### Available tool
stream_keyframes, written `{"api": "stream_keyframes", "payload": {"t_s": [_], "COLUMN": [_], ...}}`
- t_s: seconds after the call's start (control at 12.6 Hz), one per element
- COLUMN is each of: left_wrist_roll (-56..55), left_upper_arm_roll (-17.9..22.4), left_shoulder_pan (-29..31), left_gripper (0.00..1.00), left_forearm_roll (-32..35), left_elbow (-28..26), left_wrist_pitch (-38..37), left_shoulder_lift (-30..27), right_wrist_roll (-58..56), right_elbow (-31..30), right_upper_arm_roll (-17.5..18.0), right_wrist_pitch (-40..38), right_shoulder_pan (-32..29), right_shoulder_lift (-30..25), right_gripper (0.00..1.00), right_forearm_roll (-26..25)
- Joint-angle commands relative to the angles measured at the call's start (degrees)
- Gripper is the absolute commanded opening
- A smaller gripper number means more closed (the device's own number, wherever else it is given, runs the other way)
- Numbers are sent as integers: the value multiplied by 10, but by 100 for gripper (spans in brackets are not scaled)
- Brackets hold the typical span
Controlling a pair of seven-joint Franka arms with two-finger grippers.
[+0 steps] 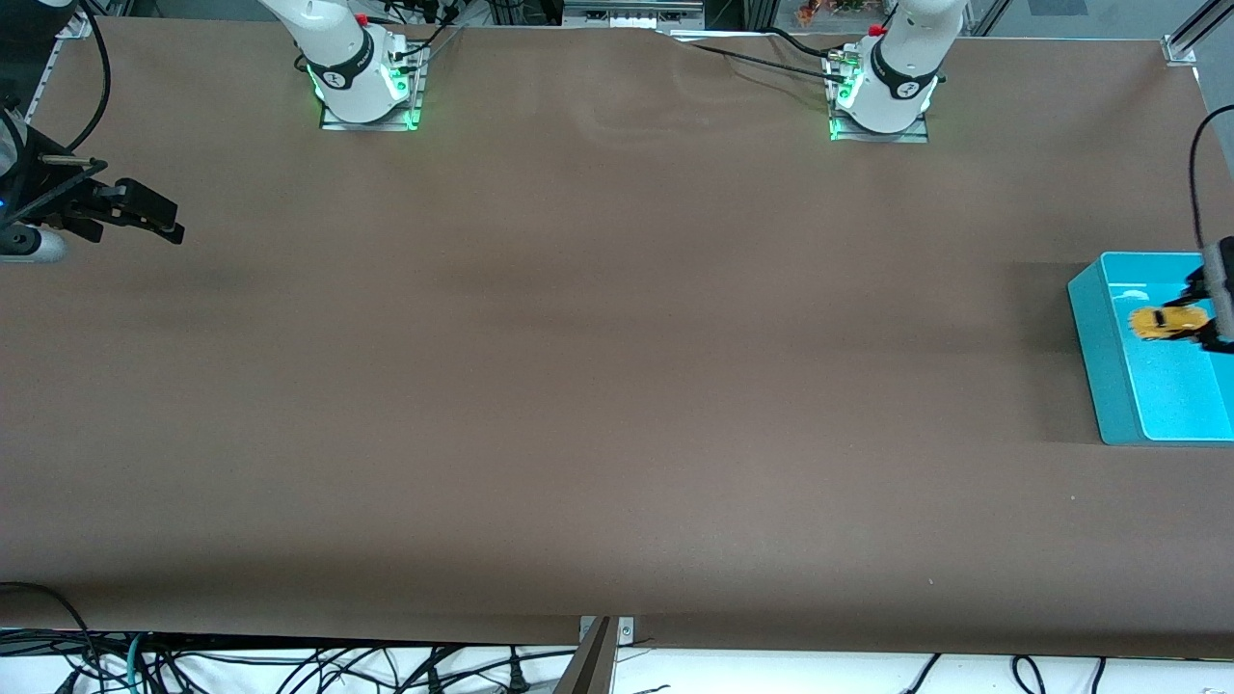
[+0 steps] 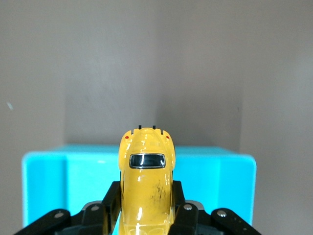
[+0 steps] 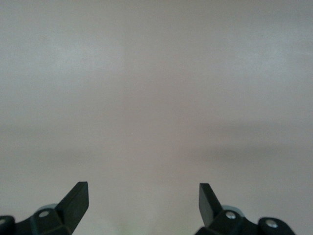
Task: Wind and store yellow beetle car
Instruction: 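Carry the car with the left gripper over the teal bin, then lower the car into the teal bin and open the left gripper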
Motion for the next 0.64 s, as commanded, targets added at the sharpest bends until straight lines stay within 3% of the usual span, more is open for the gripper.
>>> {"api": "stream_keyframes", "payload": {"t_s": [0.0,0.56], "left_wrist_roll": [48,55], "left_upper_arm_roll": [-8,-8], "left_shoulder_pan": [41,64], "left_gripper": [0,0], "left_forearm_roll": [16,46], "left_elbow": [44,45], "left_wrist_pitch": [9,127], "left_shoulder_lift": [64,156], "right_wrist_roll": [4,4], "right_elbow": [-3,-3], "right_upper_arm_roll": [1,1], "right_wrist_pitch": [1,4], "right_shoulder_pan": [-5,-9], "right_shoulder_lift": [-4,-3], "right_gripper": [100,100], "right_forearm_roll": [3,3]}}
